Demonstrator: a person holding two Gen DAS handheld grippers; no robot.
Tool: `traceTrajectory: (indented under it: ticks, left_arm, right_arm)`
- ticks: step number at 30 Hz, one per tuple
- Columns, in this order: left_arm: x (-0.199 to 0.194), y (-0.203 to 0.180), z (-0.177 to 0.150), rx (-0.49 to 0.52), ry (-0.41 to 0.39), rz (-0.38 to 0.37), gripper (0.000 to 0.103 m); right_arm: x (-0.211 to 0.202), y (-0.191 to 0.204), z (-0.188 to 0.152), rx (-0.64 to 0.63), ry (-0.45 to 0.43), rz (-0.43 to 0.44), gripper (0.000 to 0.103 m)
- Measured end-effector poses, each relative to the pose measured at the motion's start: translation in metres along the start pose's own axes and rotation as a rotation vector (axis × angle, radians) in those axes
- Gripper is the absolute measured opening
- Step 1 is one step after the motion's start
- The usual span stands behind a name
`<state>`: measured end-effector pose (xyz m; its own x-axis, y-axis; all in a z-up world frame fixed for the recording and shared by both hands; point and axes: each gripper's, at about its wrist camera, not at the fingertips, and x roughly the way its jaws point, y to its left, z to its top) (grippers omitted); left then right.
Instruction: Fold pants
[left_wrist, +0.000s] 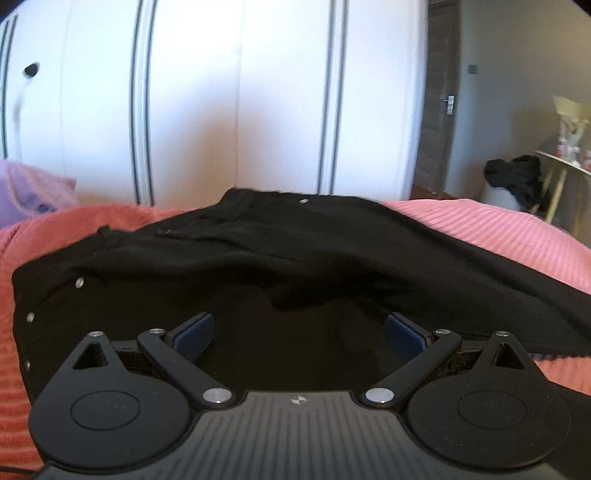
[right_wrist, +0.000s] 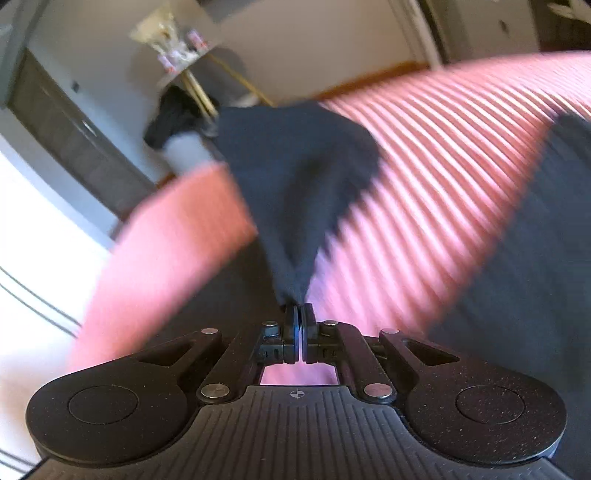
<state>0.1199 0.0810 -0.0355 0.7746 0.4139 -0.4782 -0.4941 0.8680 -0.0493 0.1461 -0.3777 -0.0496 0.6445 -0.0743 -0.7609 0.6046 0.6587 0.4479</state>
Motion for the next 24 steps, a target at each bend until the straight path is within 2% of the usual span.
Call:
traceTrajectory:
  ticks: [2, 3, 4, 5, 6, 7, 9, 11, 13, 15, 16, 18, 19, 22, 24]
  left_arm:
    - [-0.002, -0.001, 0.002, -0.006, 0.024, -0.059, 0.099]
    - [-0.002, -0.001, 0.005, -0.011, 0.045, -0.102, 0.099]
    - [-0.001, -0.001, 0.010, -0.016, 0.070, -0.141, 0.099]
    - [0.001, -0.001, 0.017, -0.024, 0.090, -0.173, 0.099]
    - [0.002, 0.000, 0.024, -0.033, 0.104, -0.193, 0.099]
    - [0.006, -0.001, 0.034, -0.048, 0.122, -0.238, 0.099]
    - [0.019, -0.004, 0.055, -0.085, 0.150, -0.332, 0.099]
    - [0.036, -0.011, 0.074, -0.119, 0.187, -0.381, 0.099]
    - [0.059, -0.018, 0.095, -0.180, 0.217, -0.421, 0.099]
    - [0.086, -0.030, 0.113, -0.217, 0.250, -0.450, 0.099]
    - [0.098, -0.037, 0.119, -0.216, 0.266, -0.460, 0.099]
    - [0.120, -0.052, 0.130, -0.198, 0.269, -0.463, 0.099]
    - [0.135, -0.060, 0.135, -0.186, 0.286, -0.457, 0.099]
    - [0.179, -0.077, 0.135, -0.196, 0.367, -0.444, 0.099]
    - [0.204, -0.084, 0.129, -0.255, 0.445, -0.443, 0.099]
  right_arm:
    - [-0.011, -0.005, 0.000, -0.002, -0.011, -0.003, 0.001]
    - [-0.018, 0.000, 0.006, -0.034, -0.030, 0.000, 0.007]
    - [-0.025, 0.006, 0.012, -0.086, -0.073, -0.005, 0.027]
    - [-0.030, 0.013, 0.014, -0.152, -0.129, 0.001, 0.058]
    - [-0.035, 0.021, 0.012, -0.240, -0.210, -0.005, 0.066]
    - [-0.036, 0.031, 0.007, -0.341, -0.290, -0.051, 0.068]
    - [-0.027, 0.048, -0.006, -0.538, -0.373, -0.123, 0.067]
    - [-0.009, 0.061, -0.016, -0.682, -0.414, -0.151, 0.065]
    - [0.010, 0.070, -0.018, -0.743, -0.411, -0.227, 0.064]
    - [0.021, 0.070, -0.020, -0.758, -0.425, -0.267, 0.064]
    - [0.024, 0.068, -0.019, -0.756, -0.424, -0.261, 0.060]
    - [0.026, 0.061, -0.011, -0.713, -0.432, -0.223, 0.029]
    - [0.028, 0.057, -0.006, -0.678, -0.412, -0.209, 0.009]
    - [0.026, 0.034, 0.011, -0.478, -0.370, -0.117, 0.007]
    - [0.024, 0.020, 0.025, -0.324, -0.337, -0.039, 0.007]
